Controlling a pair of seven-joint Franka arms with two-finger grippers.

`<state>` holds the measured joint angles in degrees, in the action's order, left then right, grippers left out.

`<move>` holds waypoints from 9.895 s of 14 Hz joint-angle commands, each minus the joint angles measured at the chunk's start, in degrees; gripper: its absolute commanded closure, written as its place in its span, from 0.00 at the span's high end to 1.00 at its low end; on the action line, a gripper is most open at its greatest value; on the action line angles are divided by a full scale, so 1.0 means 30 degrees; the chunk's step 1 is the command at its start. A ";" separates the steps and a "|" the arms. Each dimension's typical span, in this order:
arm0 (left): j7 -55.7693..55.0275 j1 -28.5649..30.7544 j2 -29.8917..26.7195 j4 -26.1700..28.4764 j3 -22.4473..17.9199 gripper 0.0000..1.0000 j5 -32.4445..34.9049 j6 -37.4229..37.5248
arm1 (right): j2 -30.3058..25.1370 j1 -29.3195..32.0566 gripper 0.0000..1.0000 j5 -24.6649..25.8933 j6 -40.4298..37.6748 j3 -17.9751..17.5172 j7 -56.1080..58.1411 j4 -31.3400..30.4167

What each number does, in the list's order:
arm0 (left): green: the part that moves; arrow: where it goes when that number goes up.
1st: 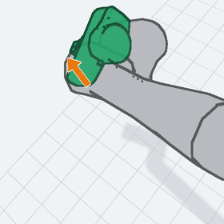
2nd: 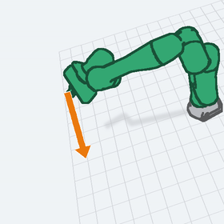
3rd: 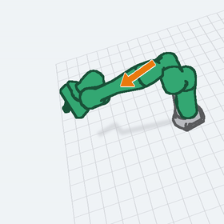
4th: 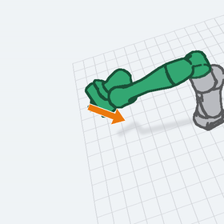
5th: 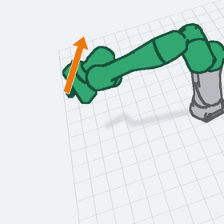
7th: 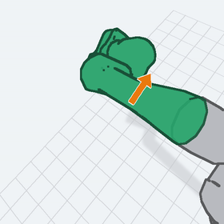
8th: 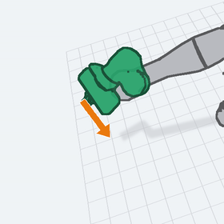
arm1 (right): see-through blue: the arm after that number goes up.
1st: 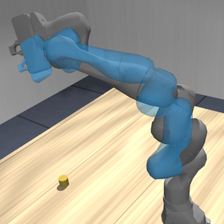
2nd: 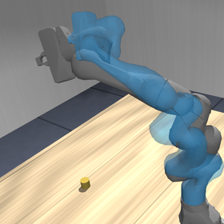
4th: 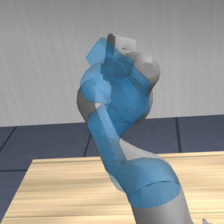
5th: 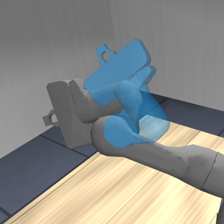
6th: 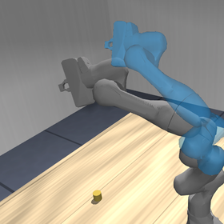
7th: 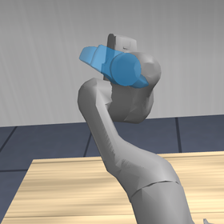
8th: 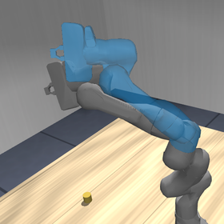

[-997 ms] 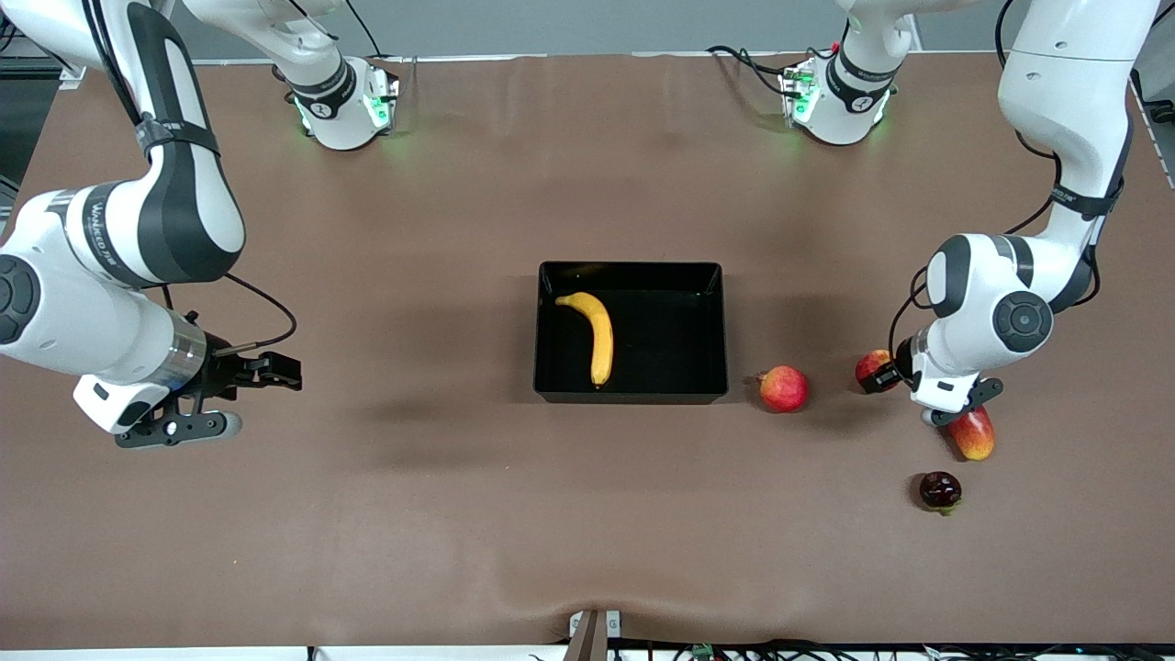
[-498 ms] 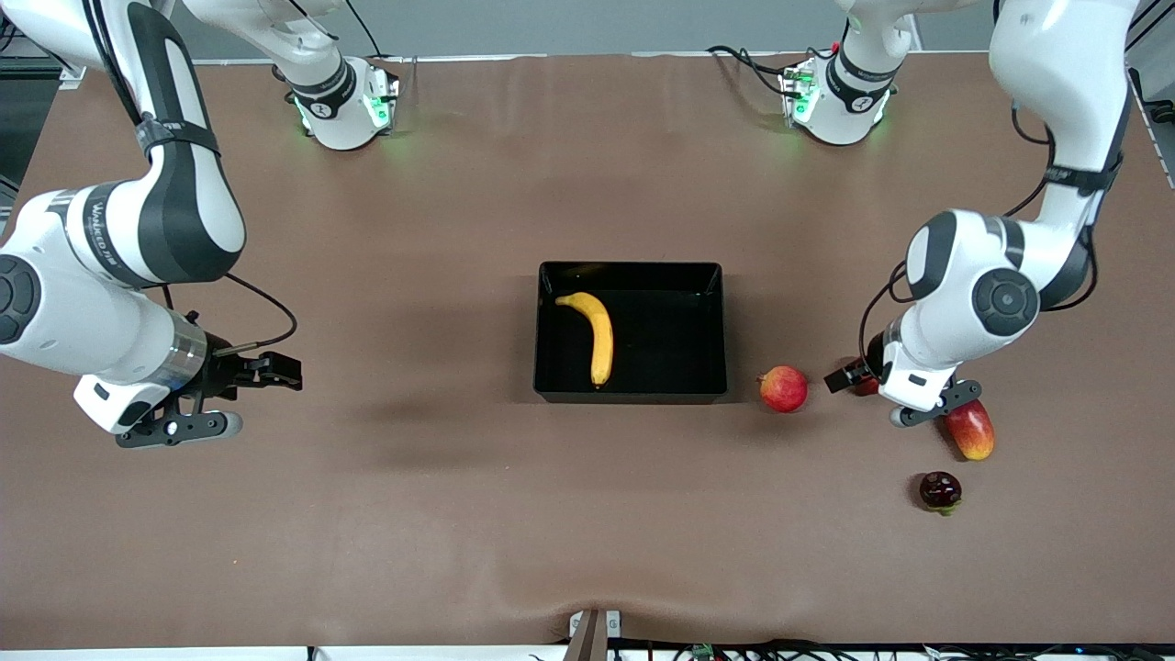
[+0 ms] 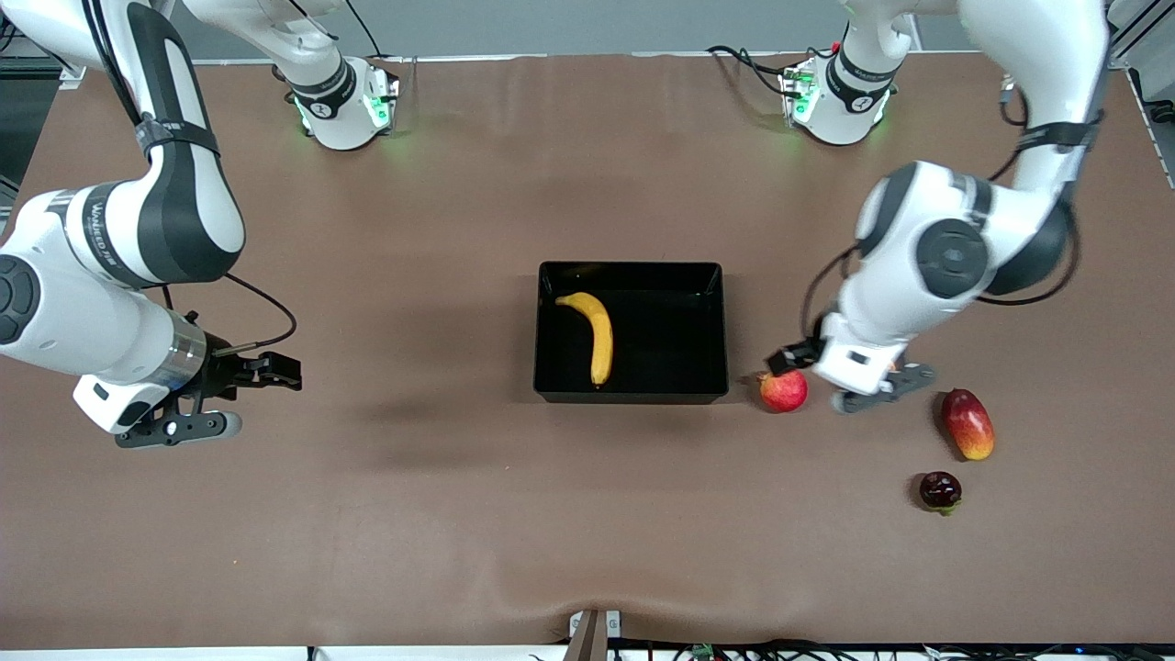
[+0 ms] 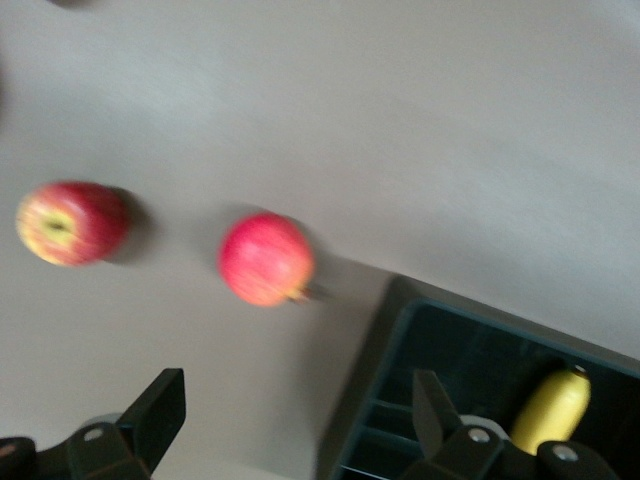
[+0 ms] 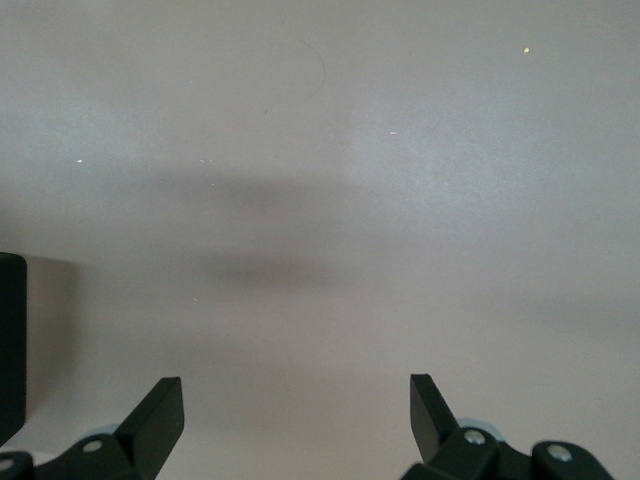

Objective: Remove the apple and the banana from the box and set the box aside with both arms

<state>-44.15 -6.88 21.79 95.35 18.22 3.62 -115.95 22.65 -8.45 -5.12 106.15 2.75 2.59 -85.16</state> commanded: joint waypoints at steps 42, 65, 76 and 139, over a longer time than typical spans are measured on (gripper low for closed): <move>-0.8166 -1.0773 0.9761 -0.5417 -0.2762 0.00 0.4151 -0.5796 | 0.0568 -0.2187 1.00 -0.0227 0.1247 -0.0215 -0.4568 0.0263; 0.0638 -0.3751 -0.0842 -0.1236 -0.2499 0.00 0.2631 0.1120 | 0.0154 -0.5060 1.00 -0.3713 0.4488 -0.0186 -0.0600 -0.1554; 1.6955 0.4048 0.2108 0.0530 -0.2557 0.00 0.2924 -0.2922 | 0.4665 -0.9103 1.00 -0.3420 0.8532 -0.0127 -0.0950 -0.1991; 1.1610 0.2382 -0.9225 -0.1843 -0.4695 1.00 -0.1295 1.0964 | -0.6987 0.2203 1.00 -0.0022 -0.2737 -0.0009 -0.1066 -0.3400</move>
<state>-9.00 0.78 -3.78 87.70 5.13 0.27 -83.16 6.76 -1.06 -6.20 102.02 2.42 2.18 -92.93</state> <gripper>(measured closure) 0.000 0.000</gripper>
